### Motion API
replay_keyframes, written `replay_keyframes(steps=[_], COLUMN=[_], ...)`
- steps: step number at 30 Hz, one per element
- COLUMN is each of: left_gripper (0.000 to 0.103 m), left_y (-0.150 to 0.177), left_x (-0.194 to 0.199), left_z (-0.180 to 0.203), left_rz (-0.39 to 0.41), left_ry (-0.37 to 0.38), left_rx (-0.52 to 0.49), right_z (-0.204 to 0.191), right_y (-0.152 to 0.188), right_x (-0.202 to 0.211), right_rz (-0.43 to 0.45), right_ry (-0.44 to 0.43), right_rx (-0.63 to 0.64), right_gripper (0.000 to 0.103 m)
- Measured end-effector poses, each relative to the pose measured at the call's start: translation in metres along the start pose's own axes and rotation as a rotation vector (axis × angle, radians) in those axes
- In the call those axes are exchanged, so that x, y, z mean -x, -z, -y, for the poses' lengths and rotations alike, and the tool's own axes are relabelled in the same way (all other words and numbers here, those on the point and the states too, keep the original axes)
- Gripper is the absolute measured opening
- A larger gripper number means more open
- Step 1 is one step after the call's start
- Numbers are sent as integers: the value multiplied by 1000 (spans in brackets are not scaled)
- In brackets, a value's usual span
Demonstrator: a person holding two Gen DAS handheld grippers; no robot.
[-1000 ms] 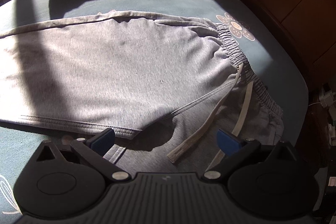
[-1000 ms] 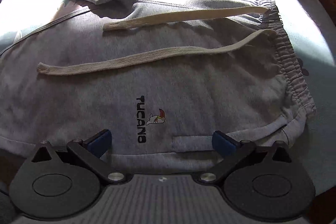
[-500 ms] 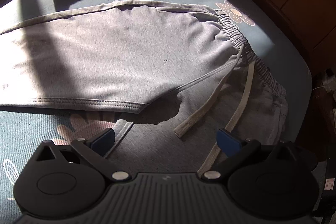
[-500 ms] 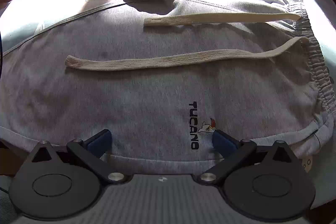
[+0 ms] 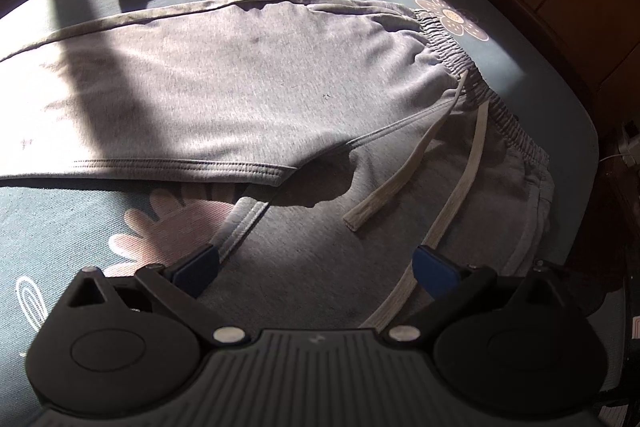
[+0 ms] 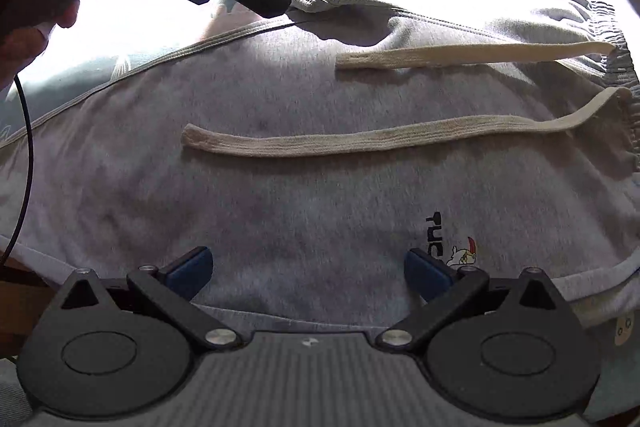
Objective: Fold clothes
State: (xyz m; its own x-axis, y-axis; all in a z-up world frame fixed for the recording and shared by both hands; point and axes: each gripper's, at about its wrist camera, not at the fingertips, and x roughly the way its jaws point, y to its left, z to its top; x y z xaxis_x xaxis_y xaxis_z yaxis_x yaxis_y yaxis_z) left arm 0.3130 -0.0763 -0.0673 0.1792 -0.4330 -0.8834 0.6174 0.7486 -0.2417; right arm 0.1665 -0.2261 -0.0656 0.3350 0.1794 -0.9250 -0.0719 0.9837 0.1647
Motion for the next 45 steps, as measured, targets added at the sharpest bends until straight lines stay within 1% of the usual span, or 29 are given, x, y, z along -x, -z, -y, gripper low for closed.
replay_keyframes(steps=[2, 6, 9, 11, 16, 19, 22, 24, 27, 29, 33, 36, 37, 38, 40, 42, 45], left_gripper=[102, 102, 102, 102, 102, 102, 102, 102, 102, 102, 102, 102, 102, 102, 102, 102, 102], left_y=[8, 23, 32, 40, 61, 73, 88, 100, 112, 118, 125, 129, 130, 132, 133, 135, 139], left_x=[0, -1, -3, -6, -11, -10, -3, 5, 19, 26, 27, 33, 38, 43, 49, 51, 45], left_z=[-6, -15, -17, -18, -28, -33, -43, -53, -66, -74, -90, -101, -105, -109, -112, -108, -101], left_rz=[-19, -57, -95, -115, -129, -135, -146, -146, -112, -90, -61, -24, -11, 0, 10, 4, -20], left_ry=[1, 22, 70, 84, 88, 86, 50, 19, -39, -73, -106, -181, -194, -202, -195, -176, -150], left_rx=[26, 80, 91, 102, 178, 213, 260, 300, 325, 336, 390, 414, 420, 426, 427, 396, 348], right_z=[-3, -7, -10, -12, -18, -18, -20, -21, -23, -26, -31, -32, -33, -34, -35, -34, -39], right_y=[3, -1, -4, -6, -11, -17, -25, -31, -41, -45, -43, -41, -41, -41, -41, -42, -40], right_x=[4, 4, 4, 4, 4, 9, 12, 12, 4, -4, -18, -22, -22, -23, -25, -26, -30], right_rz=[-7, -15, -21, -25, -35, -31, -9, 2, 11, -6, -52, -63, -66, -69, -71, -66, -64], right_ry=[4, -18, -35, -46, -74, -48, -11, 6, 13, 11, 20, 35, 39, 45, 56, 67, 100], right_rx=[14, 4, -4, -8, -21, 15, 68, 81, 75, 82, 97, 98, 101, 101, 94, 85, 123], right_gripper=[103, 103, 103, 103, 103, 103, 103, 103, 103, 103, 103, 103, 103, 103, 103, 103, 103])
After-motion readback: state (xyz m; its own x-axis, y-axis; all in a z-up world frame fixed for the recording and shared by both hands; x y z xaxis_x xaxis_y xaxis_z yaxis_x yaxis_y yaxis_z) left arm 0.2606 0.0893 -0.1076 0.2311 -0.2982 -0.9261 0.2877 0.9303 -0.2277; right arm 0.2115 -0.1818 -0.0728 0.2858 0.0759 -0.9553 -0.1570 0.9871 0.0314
